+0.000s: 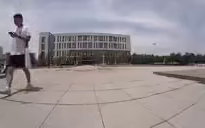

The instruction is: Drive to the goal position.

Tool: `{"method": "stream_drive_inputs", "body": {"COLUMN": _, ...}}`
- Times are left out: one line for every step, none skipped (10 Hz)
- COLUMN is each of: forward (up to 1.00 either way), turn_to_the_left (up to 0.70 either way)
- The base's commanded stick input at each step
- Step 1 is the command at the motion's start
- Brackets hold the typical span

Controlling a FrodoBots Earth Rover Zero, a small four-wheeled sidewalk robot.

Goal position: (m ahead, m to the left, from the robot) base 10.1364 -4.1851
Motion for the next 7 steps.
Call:
{"method": "stream_drive_inputs", "body": {"forward": 1.00, "turn_to_the_left": 0.00}}
{"method": "stream_drive_inputs", "body": {"forward": 1.00, "turn_to_the_left": 0.00}}
{"method": "stream_drive_inputs", "body": {"forward": 1.00, "turn_to_the_left": 0.00}}
{"method": "stream_drive_inputs", "body": {"forward": 1.00, "turn_to_the_left": 0.00}}
{"method": "stream_drive_inputs", "body": {"forward": 1.00, "turn_to_the_left": 0.00}}
{"method": "stream_drive_inputs", "body": {"forward": 1.00, "turn_to_the_left": 0.00}}
{"method": "stream_drive_inputs", "body": {"forward": 1.00, "turn_to_the_left": 0.00}}
